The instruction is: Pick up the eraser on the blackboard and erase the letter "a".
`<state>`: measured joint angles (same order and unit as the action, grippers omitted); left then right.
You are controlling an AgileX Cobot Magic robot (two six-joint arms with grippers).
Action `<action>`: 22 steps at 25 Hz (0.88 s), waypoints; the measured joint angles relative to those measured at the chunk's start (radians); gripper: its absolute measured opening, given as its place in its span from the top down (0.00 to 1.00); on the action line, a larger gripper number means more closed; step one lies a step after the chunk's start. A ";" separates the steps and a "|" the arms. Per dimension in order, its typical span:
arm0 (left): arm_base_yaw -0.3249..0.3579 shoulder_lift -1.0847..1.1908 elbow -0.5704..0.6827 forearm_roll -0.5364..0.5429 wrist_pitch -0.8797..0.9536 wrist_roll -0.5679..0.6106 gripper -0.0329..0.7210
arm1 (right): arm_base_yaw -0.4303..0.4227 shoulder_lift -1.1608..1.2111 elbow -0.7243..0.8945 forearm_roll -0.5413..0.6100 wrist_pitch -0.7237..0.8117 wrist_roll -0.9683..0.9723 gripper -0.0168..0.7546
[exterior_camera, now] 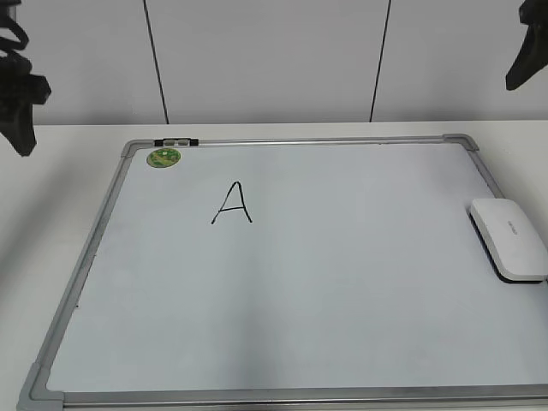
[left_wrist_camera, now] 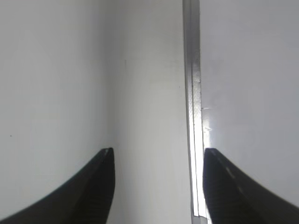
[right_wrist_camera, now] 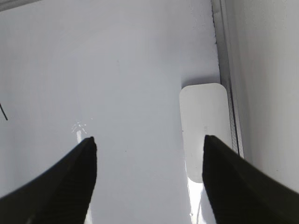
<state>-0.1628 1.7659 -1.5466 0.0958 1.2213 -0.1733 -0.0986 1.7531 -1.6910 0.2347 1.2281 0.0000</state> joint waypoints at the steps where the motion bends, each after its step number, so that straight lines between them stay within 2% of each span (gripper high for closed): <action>1: -0.017 -0.031 0.002 0.010 0.001 0.000 0.38 | 0.006 -0.015 0.000 0.000 0.000 0.000 0.30; 5: -0.074 -0.155 0.047 0.068 0.001 -0.010 0.43 | 0.055 -0.066 0.018 -0.006 0.002 0.000 0.30; 9: -0.085 -0.296 0.183 0.085 0.004 -0.030 0.47 | 0.139 -0.156 0.111 -0.087 0.006 0.010 0.30; 13: -0.085 -0.469 0.372 0.089 -0.032 -0.046 0.50 | 0.207 -0.313 0.294 -0.108 -0.013 0.016 0.30; 16: -0.085 -0.624 0.508 0.087 -0.074 -0.050 0.51 | 0.244 -0.471 0.450 -0.104 -0.106 0.022 0.30; 22: -0.098 -0.901 0.721 0.085 -0.096 -0.056 0.51 | 0.255 -0.778 0.729 -0.087 -0.174 0.022 0.30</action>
<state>-0.2613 0.8648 -0.8261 0.1807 1.1250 -0.2292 0.1569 0.9755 -0.9623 0.1475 1.0539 0.0224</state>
